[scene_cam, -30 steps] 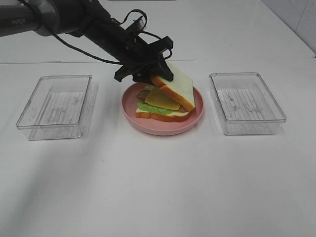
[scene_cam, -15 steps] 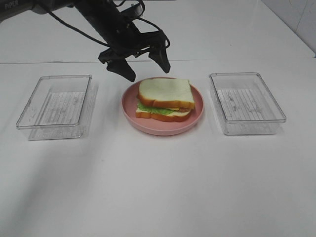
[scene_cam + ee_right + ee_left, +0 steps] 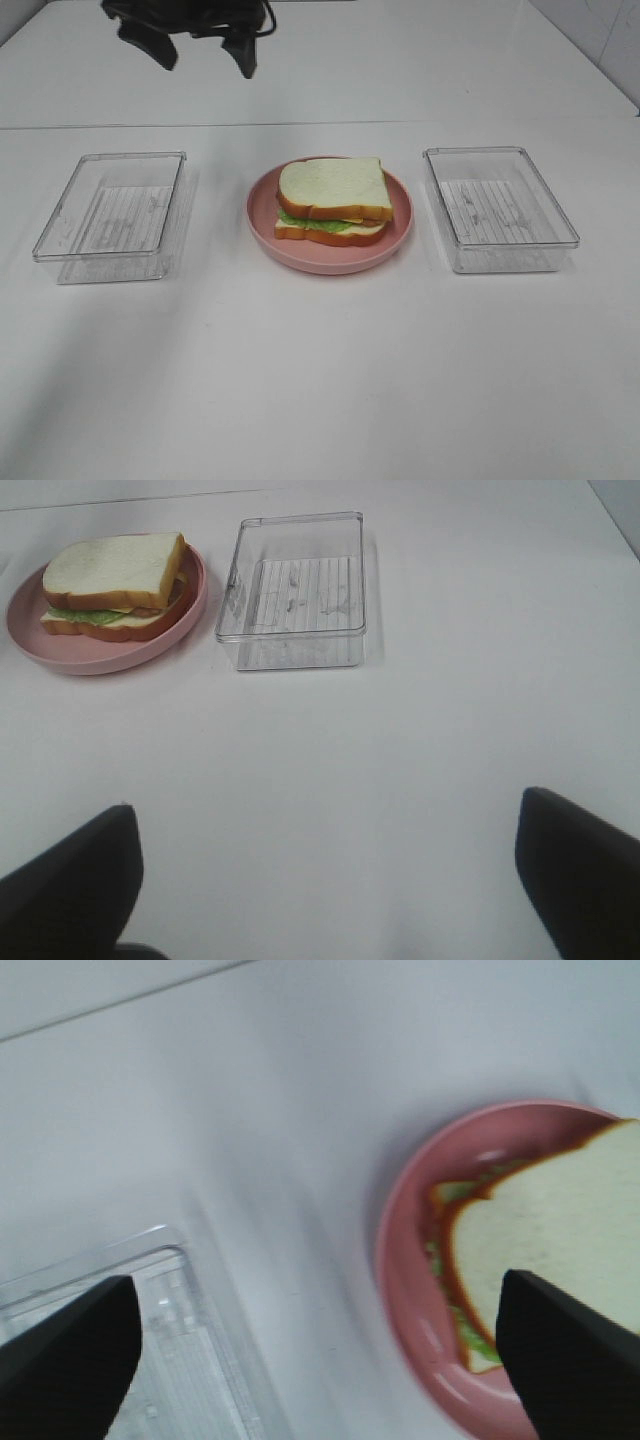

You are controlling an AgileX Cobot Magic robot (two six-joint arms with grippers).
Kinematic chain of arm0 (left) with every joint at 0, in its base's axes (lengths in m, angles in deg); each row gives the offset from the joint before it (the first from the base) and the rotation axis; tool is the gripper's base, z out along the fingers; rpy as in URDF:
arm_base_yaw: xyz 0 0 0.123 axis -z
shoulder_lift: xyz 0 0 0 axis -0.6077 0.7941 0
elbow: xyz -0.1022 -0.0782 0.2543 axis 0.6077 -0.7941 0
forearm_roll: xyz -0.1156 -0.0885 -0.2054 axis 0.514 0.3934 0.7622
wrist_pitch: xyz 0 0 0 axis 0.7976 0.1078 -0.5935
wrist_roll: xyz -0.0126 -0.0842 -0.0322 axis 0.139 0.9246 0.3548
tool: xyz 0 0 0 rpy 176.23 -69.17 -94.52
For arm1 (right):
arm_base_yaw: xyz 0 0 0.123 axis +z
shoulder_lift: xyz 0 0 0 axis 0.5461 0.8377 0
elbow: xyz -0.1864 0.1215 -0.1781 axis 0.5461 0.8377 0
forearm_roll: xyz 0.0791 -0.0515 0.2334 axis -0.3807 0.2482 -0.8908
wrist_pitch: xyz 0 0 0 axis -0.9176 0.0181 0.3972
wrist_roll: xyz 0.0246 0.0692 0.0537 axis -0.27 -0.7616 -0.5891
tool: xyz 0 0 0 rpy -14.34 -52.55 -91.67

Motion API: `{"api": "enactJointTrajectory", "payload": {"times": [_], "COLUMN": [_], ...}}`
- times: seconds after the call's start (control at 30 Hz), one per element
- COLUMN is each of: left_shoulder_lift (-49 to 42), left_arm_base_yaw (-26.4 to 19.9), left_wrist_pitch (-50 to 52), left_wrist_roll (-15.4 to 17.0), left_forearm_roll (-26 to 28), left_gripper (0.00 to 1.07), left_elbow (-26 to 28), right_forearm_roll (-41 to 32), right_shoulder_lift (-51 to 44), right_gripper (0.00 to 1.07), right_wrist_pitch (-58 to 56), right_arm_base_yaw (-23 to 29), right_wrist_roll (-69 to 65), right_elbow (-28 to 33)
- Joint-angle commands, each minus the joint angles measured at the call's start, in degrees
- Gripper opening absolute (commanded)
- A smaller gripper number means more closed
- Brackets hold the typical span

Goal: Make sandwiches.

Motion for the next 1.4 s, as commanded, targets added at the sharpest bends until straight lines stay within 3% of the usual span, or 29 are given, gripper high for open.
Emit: {"api": "enactJointTrajectory", "payload": {"times": [0.03,0.1,0.2,0.33,0.4,0.43,0.47,0.53,0.57,0.6,0.63,0.67,0.7,0.73,0.77,0.83,0.87,0.93,0.97,1.0,1.07,1.1,1.17,1.4], "left_shoulder_lift": [-3.2,-3.9,-8.1,-11.0,-15.8,-15.8,-19.5,-21.9,-27.0,-27.0,-30.0,-35.9,-35.9,-39.3,-46.4,-49.2,-56.4,-59.2,-66.4,-66.4,-76.1,-76.1,-85.2,-103.1], "left_arm_base_yaw": [-5.1,-6.4,-12.6,-15.8,-16.4,-16.4,-16.2,-15.8,-14.9,-14.9,-14.3,-13.0,-13.0,-12.2,-10.9,-10.4,-9.7,-9.7,-9.7,-9.7,-9.7,-9.7,-9.7,-9.7], "left_wrist_pitch": [-6.2,-6.2,-6.2,-6.2,-6.1,-6.1,-5.4,-4.4,-1.7,-1.7,0.0,3.0,3.0,4.5,7.0,8.0,10.0,10.7,11.9,11.9,13.4,13.4,14.8,15.9], "left_wrist_roll": [-1.3,-1.8,-2.6,-3.7,-5.2,-5.2,-4.9,-4.8,-4.7,-4.7,-4.5,-4.5,-4.5,-4.1,-3.0,-2.5,-1.3,-0.9,-0.1,-0.1,0.1,0.1,0.1,0.0], "left_forearm_roll": [-1.7,-1.6,-1.5,-0.7,-0.6,-0.6,-0.5,-0.5,-0.5,-0.5,-0.5,-0.5,-0.5,-0.5,-0.5,-0.5,-0.5,-0.5,-1.1,-1.1,-3.2,-3.2,-6.0,-7.8], "left_gripper": [0.91,0.91,0.91,0.91,0.91,0.91,0.91,0.91,0.91,0.91,0.91,0.91,0.91,0.91,0.91,0.91,0.91,0.91,0.91,0.91,0.91,0.91,0.91,0.91], "left_elbow": [-3.6,-4.8,-11.4,-15.8,-22.0,-22.0,-27.5,-30.7,-37.3,-37.3,-41.3,-48.5,-48.5,-52.6,-60.4,-63.4,-70.4,-73.1,-79.1,-79.1,-86.1,-86.1,-91.6,-101.1], "right_forearm_roll": [0.2,0.2,0.2,0.2,0.2,0.2,0.2,0.2,0.2,0.2,0.2,0.2,0.2,0.2,0.2,0.2,0.2,0.2,0.2,0.2,0.2,0.2,0.2,0.2], "right_shoulder_lift": [-1.1,-1.1,-1.1,-1.1,-1.1,-1.1,-1.1,-1.1,-1.1,-1.1,-1.1,-1.1,-1.1,-1.1,-1.1,-1.1,-1.1,-1.1,-1.1,-1.1,-1.1,-1.1,-1.1,-1.1], "right_gripper": [0.94,0.94,0.94,0.94,0.94,0.94,0.94,0.94,0.94,0.94,0.94,0.94,0.94,0.94,0.94,0.94,0.94,0.94,0.94,0.94,0.94,0.94,0.94,0.94], "right_wrist_pitch": [0.6,0.6,0.6,0.6,0.6,0.6,0.6,0.6,0.6,0.6,0.6,0.6,0.6,0.6,0.6,0.6,0.6,0.6,0.6,0.6,0.6,0.6,0.6,0.6], "right_arm_base_yaw": [-0.2,-0.2,-0.2,-0.2,-0.2,-0.2,-0.2,-0.2,-0.2,-0.2,-0.2,-0.2,-0.2,-0.2,-0.2,-0.2,-0.2,-0.2,-0.2,-0.2,-0.2,-0.2,-0.2,-0.2], "right_wrist_roll": [0.3,0.3,0.3,0.3,0.3,0.3,0.3,0.3,0.3,0.3,0.3,0.3,0.3,0.3,0.3,0.3,0.3,0.3,0.3,0.3,0.3,0.3,0.3,0.3], "right_elbow": [0.2,0.2,0.2,0.2,0.2,0.2,0.2,0.2,0.2,0.2,0.2,0.2,0.2,0.2,0.2,0.2,0.2,0.2,0.2,0.2,0.2,0.2,0.2,0.2]}}
